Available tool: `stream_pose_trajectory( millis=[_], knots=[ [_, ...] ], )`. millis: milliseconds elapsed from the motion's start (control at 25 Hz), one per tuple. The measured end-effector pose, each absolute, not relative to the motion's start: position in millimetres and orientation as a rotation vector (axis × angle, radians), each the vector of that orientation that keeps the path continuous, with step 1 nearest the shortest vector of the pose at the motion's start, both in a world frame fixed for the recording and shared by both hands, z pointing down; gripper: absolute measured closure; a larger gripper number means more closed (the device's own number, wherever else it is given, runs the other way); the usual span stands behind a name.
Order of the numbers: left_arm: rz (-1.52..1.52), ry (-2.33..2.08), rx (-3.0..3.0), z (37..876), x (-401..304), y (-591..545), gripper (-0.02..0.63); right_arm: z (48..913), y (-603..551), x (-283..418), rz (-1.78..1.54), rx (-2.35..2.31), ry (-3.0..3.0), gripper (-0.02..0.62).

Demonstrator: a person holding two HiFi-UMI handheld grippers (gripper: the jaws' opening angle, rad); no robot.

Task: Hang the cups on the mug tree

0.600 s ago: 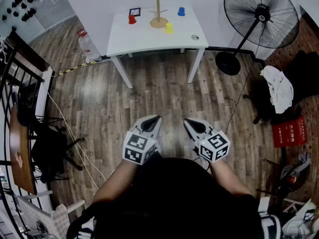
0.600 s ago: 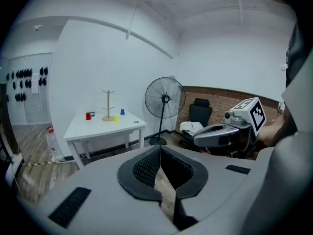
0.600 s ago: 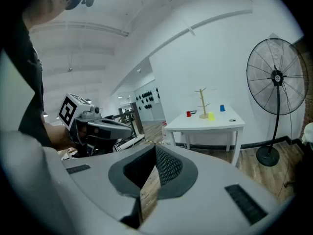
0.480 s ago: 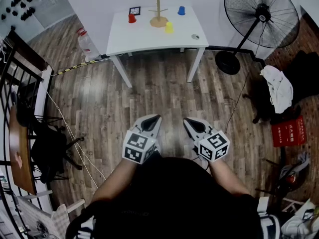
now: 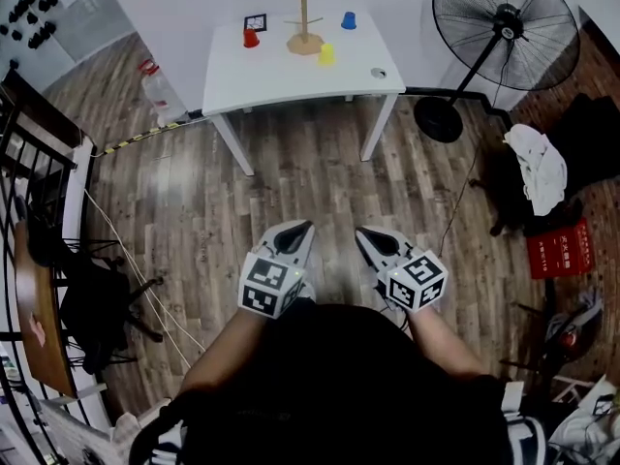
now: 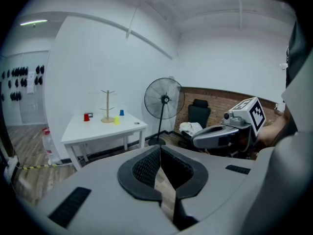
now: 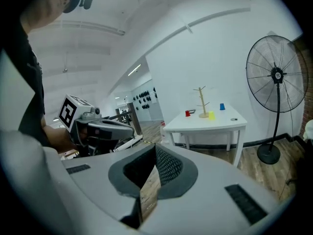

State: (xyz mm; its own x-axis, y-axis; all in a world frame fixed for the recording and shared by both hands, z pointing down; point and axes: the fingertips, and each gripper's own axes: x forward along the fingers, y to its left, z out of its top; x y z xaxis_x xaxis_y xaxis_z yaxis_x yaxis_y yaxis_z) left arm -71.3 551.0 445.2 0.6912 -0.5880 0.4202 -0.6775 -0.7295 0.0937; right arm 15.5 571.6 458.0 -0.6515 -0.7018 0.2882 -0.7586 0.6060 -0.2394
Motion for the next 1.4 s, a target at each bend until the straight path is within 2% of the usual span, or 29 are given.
stream_pose_trajectory(
  millis=[680,1120,1400],
  knots=[
    [0.558,-0.91,2.688,457.3,-118.9,506.3,0.589,467.4,534.8,-22.8,0.535,1.352,-2.56,0.589],
    [0.557,-0.914,2.634,473.1,-119.5,479.7,0.589,474.5,504.4,-24.8,0.59,1.316,-2.581,0.589],
    [0.59,-0.946,2.606,475.6,-103.5,430.9,0.589,476.2,438.0,-7.5,0.588,1.324,-2.578,0.589]
  ],
)
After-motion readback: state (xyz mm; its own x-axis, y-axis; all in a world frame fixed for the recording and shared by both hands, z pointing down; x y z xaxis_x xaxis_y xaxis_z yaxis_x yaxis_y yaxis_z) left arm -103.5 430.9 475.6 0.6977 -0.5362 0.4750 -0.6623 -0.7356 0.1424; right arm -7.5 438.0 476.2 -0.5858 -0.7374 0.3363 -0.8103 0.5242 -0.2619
